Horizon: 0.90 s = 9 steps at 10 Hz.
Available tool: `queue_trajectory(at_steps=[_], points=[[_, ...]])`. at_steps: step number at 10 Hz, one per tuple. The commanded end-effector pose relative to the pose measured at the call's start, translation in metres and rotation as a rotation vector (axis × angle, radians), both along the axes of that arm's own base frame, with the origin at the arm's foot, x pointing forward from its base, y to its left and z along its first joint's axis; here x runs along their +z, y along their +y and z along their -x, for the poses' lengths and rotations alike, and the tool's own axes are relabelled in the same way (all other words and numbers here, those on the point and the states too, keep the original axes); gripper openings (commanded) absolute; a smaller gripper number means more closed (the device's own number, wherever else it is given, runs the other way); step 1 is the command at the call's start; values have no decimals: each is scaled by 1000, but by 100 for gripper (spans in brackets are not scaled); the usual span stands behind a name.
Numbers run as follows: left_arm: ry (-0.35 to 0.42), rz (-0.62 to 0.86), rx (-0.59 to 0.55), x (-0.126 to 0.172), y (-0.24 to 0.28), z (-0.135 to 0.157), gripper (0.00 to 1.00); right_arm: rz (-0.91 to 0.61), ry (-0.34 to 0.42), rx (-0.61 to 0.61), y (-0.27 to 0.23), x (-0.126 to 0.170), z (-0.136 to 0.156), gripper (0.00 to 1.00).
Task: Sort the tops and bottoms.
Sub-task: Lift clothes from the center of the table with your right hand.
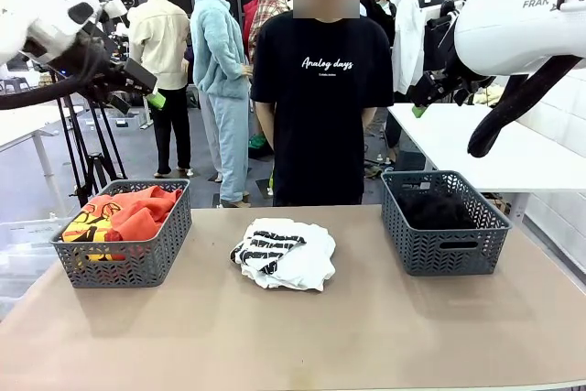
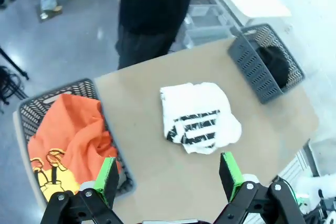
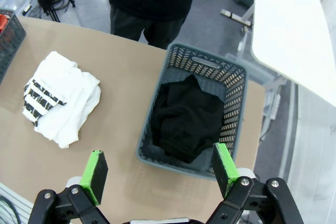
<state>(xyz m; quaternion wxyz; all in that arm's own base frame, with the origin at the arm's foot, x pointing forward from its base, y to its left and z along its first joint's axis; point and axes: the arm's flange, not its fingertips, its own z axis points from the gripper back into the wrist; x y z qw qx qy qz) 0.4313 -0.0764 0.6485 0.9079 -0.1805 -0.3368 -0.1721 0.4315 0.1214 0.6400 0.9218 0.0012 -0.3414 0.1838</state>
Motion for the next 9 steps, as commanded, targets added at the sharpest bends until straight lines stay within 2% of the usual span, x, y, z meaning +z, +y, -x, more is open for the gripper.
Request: queue_trajectory(at_steps=[1, 3, 4, 8, 9], points=[[0, -1, -103, -7, 18, 18, 100, 19, -1, -11, 1, -1, 0, 100], [19, -12, -114, -9, 17, 10, 100, 19, -1, -11, 1, -1, 0, 100], [3, -5, -68, -2, 10, 20, 100, 19, -1, -11, 1, -1, 0, 100], [3, -5, -68, -2, 10, 20, 100, 0, 0, 0, 0, 0, 0, 100], [3, -5, -68, -2, 10, 20, 100, -78, 40, 103, 14, 1, -5, 100]])
